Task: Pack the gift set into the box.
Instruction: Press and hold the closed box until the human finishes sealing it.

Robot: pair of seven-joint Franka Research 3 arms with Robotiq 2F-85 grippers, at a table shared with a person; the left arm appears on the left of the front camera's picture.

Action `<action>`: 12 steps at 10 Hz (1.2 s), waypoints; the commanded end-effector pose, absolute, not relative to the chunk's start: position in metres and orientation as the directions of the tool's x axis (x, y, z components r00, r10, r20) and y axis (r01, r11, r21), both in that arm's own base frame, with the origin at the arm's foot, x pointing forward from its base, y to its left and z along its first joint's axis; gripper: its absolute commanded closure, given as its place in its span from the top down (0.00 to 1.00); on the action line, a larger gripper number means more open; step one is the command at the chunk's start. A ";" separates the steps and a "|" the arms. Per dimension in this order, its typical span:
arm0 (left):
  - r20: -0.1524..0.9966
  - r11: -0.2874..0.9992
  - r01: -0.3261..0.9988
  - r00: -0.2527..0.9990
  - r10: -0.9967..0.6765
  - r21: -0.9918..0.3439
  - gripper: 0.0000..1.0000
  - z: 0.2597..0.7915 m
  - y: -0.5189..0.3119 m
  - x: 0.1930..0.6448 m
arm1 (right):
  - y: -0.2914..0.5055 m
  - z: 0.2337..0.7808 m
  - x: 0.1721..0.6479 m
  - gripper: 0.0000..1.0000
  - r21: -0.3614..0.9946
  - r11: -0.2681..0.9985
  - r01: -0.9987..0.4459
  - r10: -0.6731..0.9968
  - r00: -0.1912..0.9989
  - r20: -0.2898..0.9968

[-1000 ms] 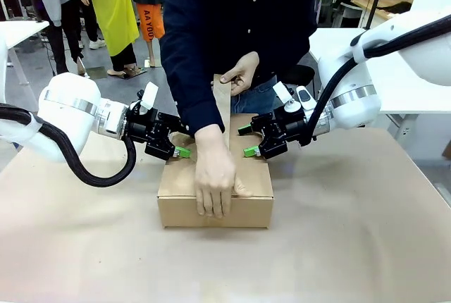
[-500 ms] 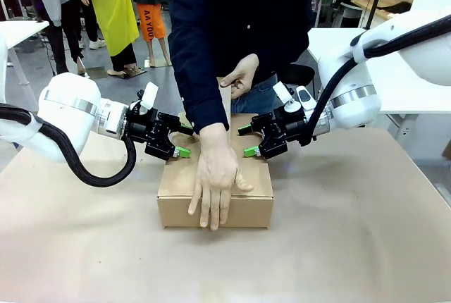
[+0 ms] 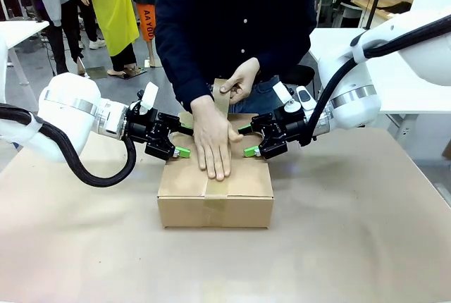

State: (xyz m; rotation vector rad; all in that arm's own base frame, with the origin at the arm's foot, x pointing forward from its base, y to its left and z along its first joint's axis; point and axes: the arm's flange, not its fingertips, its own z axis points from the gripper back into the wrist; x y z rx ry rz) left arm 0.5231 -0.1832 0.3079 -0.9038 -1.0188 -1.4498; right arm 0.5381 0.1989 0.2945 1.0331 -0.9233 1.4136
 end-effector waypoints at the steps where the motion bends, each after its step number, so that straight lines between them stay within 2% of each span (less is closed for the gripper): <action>1: 0.932 -0.037 0.992 -0.126 -0.340 0.120 1.00 0.306 -0.184 0.522 | 0.198 0.293 0.538 1.00 -0.004 -0.097 -0.995 0.313 -0.034 0.949; 12: 0.932 -0.037 0.992 -0.126 -0.340 0.120 1.00 0.306 -0.184 0.522 | 0.198 0.293 0.538 1.00 -0.004 -0.097 -0.995 0.313 -0.034 0.949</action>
